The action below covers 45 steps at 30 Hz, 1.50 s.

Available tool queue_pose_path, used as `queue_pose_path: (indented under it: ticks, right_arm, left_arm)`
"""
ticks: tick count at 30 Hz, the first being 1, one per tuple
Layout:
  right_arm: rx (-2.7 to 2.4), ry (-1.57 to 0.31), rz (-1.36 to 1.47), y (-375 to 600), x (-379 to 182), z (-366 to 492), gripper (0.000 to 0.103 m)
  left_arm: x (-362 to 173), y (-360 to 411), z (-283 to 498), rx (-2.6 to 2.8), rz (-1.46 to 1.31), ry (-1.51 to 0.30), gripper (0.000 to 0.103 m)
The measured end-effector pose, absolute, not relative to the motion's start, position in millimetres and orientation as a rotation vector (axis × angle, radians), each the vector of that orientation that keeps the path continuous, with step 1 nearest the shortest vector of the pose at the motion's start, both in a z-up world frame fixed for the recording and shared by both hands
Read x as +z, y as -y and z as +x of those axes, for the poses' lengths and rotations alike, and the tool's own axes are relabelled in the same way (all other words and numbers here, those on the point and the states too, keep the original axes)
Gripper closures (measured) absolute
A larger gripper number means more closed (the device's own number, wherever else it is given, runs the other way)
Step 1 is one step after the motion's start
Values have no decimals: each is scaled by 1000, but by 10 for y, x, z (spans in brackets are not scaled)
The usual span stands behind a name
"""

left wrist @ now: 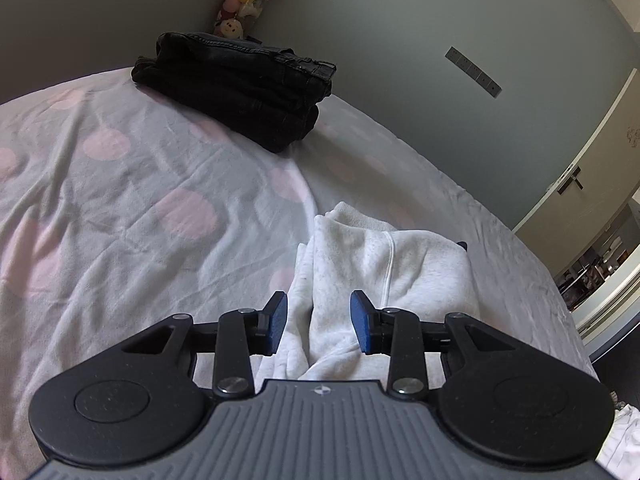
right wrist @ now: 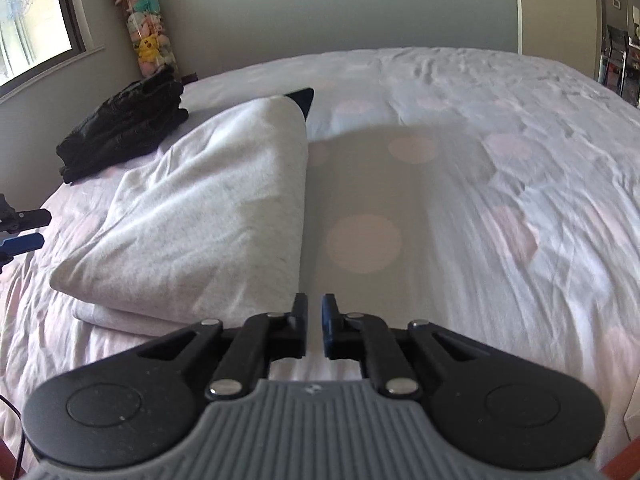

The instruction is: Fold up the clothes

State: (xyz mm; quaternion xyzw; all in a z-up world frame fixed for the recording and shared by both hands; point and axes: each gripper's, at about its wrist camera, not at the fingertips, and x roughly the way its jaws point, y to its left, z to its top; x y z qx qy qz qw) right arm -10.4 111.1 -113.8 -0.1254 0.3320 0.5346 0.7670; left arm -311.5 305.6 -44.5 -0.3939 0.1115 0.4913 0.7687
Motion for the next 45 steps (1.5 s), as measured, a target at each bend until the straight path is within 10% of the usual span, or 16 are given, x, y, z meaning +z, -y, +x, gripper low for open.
queue_pose_path:
  ticks: [4,13,42,45]
  right_arm:
    - [1198,-601,-240,-1032,-903,-158,51]
    - [1201,-563,-216,-1000,-605,-46,29]
    - [1522,-1342,63,-3409,-1845,1671,16]
    - [1506,-1407,71,-3515,-1819,1694,16]
  left_arm:
    - [-248,-2969,-3054,1077,-848,-221,51]
    - [-114,-3025,-3116,1001,-882,-183,22]
    - [-1646,-5130,-2566,422,-989,-450,16]
    - [-1641,-5182,-2578,446,-1048,-456,28]
